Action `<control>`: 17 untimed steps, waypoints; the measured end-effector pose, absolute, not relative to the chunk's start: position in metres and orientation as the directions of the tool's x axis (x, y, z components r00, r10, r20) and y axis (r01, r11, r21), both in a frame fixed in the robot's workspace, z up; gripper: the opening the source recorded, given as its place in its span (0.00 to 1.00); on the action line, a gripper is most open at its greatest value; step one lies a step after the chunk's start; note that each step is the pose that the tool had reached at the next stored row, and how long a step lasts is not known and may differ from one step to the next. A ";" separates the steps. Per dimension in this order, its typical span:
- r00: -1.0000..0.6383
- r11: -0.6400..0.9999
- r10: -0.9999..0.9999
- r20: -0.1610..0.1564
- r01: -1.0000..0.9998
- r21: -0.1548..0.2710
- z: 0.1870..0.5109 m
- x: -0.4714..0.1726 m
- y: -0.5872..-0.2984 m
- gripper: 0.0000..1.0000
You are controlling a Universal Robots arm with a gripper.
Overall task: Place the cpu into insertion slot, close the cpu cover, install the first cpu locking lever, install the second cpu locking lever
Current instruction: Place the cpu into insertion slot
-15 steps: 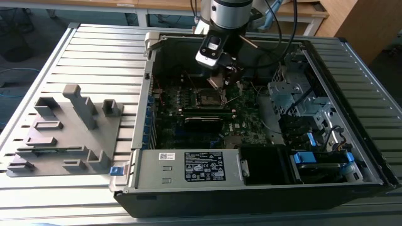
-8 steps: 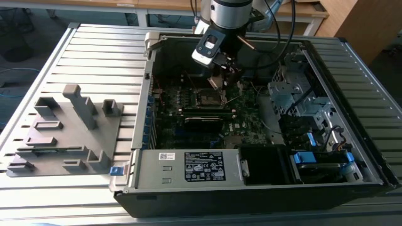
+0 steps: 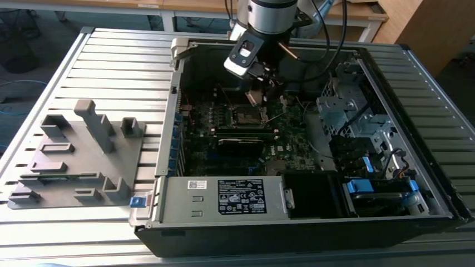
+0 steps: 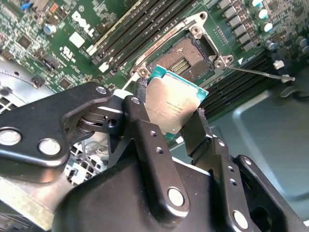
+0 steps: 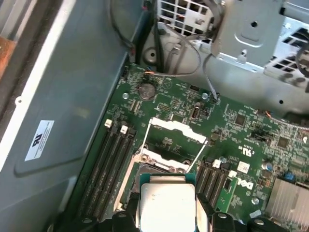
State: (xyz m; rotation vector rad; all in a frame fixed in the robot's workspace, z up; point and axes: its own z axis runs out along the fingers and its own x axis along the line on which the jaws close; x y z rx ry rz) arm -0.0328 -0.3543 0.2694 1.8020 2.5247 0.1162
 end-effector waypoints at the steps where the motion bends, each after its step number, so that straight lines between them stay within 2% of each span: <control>1: -0.313 0.311 0.950 0.013 0.947 0.083 0.269 -0.033 -0.354 0.54; 17: -0.074 0.073 0.997 0.013 0.994 0.083 0.267 -0.035 -0.354 0.54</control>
